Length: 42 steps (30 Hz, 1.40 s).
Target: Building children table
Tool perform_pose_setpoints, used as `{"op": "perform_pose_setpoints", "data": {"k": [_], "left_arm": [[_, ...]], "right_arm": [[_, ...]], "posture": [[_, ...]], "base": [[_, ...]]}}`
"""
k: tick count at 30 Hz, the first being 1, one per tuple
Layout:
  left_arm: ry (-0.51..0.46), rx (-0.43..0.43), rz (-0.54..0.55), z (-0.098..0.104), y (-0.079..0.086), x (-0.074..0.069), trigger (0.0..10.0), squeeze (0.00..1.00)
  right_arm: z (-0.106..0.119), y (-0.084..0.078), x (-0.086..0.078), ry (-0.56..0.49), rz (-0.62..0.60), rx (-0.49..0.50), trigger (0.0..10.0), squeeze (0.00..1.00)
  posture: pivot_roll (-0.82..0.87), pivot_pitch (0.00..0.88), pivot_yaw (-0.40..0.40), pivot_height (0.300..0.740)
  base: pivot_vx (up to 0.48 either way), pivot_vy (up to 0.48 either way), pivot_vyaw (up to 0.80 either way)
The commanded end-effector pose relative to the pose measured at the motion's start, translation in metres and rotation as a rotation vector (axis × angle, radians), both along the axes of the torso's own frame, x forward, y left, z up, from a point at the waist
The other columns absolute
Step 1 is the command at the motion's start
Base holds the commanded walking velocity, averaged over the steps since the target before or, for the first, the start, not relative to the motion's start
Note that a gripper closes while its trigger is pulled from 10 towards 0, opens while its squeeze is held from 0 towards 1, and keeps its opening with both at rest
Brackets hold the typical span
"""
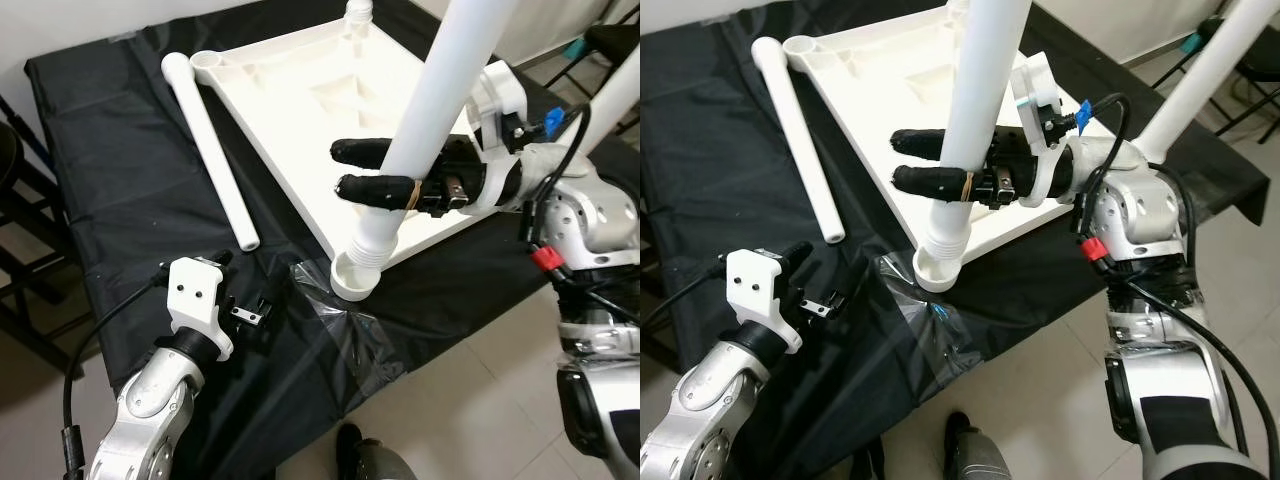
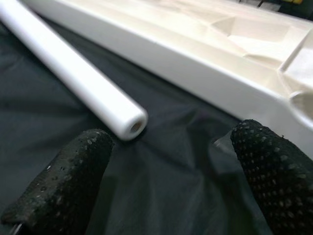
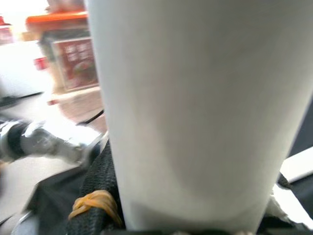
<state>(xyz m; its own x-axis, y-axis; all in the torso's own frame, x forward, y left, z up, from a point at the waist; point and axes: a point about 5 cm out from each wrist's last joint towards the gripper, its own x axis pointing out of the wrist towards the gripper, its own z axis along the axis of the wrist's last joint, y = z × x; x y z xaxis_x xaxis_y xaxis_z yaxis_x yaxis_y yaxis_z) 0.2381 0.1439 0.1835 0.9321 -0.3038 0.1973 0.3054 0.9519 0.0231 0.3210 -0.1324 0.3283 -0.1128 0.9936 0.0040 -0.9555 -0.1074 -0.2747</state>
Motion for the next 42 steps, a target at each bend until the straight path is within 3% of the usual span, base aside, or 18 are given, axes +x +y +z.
{"op": "perform_pose_setpoints", "data": {"k": [1, 7, 10, 15, 16, 32, 42], "left_arm": [[0.027, 0.011, -0.018, -0.002, -0.001, -0.006, 10.0, 0.0], [0.033, 0.007, -0.025, -0.001, -0.001, -0.009, 10.0, 0.0], [0.035, 0.011, -0.024, 0.0, -0.001, -0.01, 10.0, 0.0], [0.038, 0.012, -0.023, 0.0, -0.001, -0.01, 10.0, 0.0], [0.041, 0.013, -0.024, 0.001, -0.001, -0.01, 10.0, 0.0], [0.032, 0.018, -0.022, 0.004, -0.003, -0.007, 10.0, 0.0], [0.034, 0.018, -0.02, 0.004, -0.003, -0.007, 10.0, 0.0]], "right_arm": [[0.004, 0.005, -0.003, -0.025, 0.093, -0.072, 10.0, 0.0], [0.006, 0.012, -0.009, -0.046, 0.164, -0.166, 10.0, 0.0], [0.012, 0.014, -0.012, -0.131, 0.168, -0.231, 10.0, 0.0], [0.015, 0.016, -0.013, -0.174, 0.178, -0.255, 10.0, 0.0], [0.016, 0.024, -0.02, -0.235, 0.224, -0.289, 10.0, 0.0], [0.002, 0.032, -0.03, -0.214, 0.292, -0.238, 10.0, 0.0], [-0.002, 0.023, -0.025, -0.189, 0.244, -0.22, 10.0, 0.0]], "posture": [[0.01, 0.404, -0.042, 0.74], [0.01, 0.417, -0.043, 0.74], [0.01, 0.422, -0.042, 0.74], [0.01, 0.423, -0.042, 0.74], [0.01, 0.423, -0.047, 0.74], [0.01, 0.42, -0.047, 0.74], [0.01, 0.426, -0.042, 0.74]], "base": [[0.0, 0.0, 0.0], [0.0, 0.0, 0.0], [0.0, 0.0, 0.0], [0.0, 0.0, 0.0], [0.0, 0.0, 0.0], [0.0, 0.0, 0.0], [0.0, 0.0, 0.0]]}}
